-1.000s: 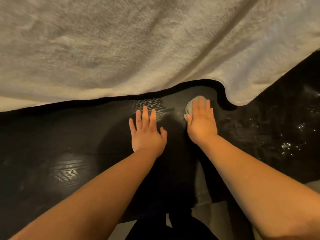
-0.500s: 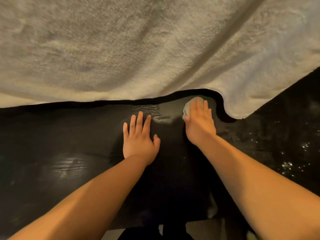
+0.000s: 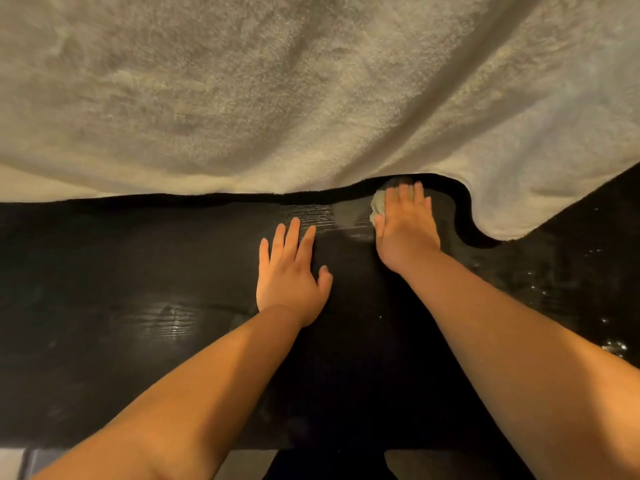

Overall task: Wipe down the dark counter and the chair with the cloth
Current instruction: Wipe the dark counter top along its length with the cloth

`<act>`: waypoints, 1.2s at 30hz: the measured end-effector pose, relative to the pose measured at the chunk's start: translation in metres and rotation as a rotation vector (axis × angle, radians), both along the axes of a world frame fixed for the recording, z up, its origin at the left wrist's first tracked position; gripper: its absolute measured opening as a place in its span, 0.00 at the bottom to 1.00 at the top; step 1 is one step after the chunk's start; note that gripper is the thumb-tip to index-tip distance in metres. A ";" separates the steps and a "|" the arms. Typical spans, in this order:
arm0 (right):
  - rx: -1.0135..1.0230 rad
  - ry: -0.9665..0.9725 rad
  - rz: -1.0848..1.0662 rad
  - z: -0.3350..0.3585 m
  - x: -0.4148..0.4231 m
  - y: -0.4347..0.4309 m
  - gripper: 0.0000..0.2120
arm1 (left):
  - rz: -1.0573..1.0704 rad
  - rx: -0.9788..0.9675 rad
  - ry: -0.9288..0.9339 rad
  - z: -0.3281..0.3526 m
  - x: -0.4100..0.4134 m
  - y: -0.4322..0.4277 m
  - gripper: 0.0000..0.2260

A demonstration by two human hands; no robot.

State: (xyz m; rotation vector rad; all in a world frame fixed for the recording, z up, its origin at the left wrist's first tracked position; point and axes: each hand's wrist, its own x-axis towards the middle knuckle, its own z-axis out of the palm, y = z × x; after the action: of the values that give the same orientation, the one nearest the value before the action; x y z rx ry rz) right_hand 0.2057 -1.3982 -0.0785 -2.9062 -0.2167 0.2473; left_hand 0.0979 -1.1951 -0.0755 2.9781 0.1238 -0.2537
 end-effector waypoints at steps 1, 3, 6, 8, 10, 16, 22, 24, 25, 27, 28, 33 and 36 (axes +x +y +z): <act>0.027 -0.005 0.071 0.001 -0.006 0.014 0.29 | 0.002 -0.002 0.001 -0.001 0.000 0.001 0.34; 0.073 0.009 0.277 0.001 -0.027 0.033 0.28 | -0.003 -0.004 0.005 -0.002 -0.001 0.002 0.35; 0.101 0.055 0.469 0.008 -0.036 0.026 0.28 | 0.005 -0.012 0.015 -0.002 0.000 0.002 0.36; 0.101 0.011 0.392 0.007 -0.020 0.010 0.29 | 0.011 -0.015 0.023 0.000 0.000 0.001 0.35; 0.053 -0.038 0.230 0.000 0.001 -0.005 0.29 | 0.014 -0.014 0.031 0.001 0.001 0.000 0.35; 0.082 -0.028 0.207 0.011 0.003 0.047 0.22 | 0.025 -0.024 0.029 0.001 0.003 0.000 0.35; 0.108 0.063 0.420 0.007 -0.012 0.018 0.27 | 0.029 -0.013 0.021 0.000 0.002 0.000 0.35; 0.087 0.004 0.227 0.009 0.003 0.001 0.25 | 0.030 -0.009 0.023 0.000 0.004 -0.001 0.35; 0.060 -0.033 0.140 0.008 0.011 -0.003 0.23 | 0.033 -0.008 0.022 0.000 0.004 -0.001 0.35; 0.004 -0.036 0.004 0.007 0.021 0.005 0.22 | 0.036 0.004 0.017 0.000 0.003 -0.001 0.34; -0.008 -0.016 -0.011 0.008 0.021 0.016 0.21 | 0.034 0.010 0.016 0.000 0.003 -0.001 0.34; 0.134 0.013 0.388 0.003 -0.029 0.049 0.31 | 0.029 0.031 0.007 0.000 0.003 -0.001 0.36; 0.106 0.000 0.444 0.001 -0.035 0.017 0.28 | 0.033 0.031 0.003 0.000 0.002 -0.001 0.36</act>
State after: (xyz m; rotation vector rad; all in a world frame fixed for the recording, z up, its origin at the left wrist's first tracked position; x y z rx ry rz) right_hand 0.1706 -1.3814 -0.0774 -2.7186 -0.8486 0.2942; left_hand 0.1003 -1.1965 -0.0754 3.0031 0.1787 -0.2540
